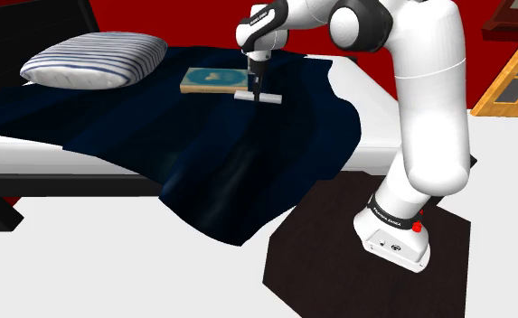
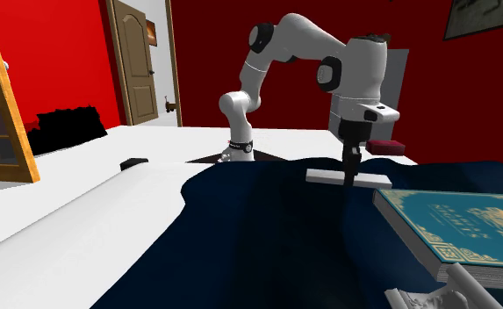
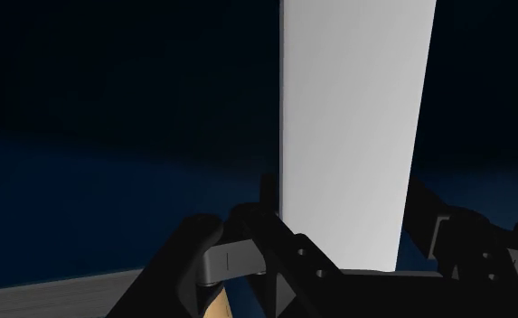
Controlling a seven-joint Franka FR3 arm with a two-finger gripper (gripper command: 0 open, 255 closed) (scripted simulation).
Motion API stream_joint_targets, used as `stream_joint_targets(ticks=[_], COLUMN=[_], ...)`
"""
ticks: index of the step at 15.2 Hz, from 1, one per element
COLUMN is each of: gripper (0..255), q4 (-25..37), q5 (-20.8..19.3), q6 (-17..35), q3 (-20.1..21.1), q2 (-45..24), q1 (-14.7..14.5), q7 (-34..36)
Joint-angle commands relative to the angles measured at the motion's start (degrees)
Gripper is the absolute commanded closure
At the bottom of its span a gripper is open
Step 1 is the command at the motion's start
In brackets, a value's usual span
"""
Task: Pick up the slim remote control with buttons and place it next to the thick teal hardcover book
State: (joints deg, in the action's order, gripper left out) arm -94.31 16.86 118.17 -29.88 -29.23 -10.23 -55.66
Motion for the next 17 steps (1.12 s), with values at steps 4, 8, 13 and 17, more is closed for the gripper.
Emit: stream_joint_targets(ticks=[4,8,13,17], gripper=[255,255,0,0], q4=[-0.64,-0.64,-0.64,2.03], q5=[0.31,0.31,0.31,-1.14], q6=[1.04,1.04,1.04,-3.59], q3=[0.16,0.16,0.16,-0.68], q2=[-0.41,-0.41,-0.41,1.82], q1=[0.08,0.08,0.08,-0.21], q7=[-0.26,-0.26,-0.26,0.66])
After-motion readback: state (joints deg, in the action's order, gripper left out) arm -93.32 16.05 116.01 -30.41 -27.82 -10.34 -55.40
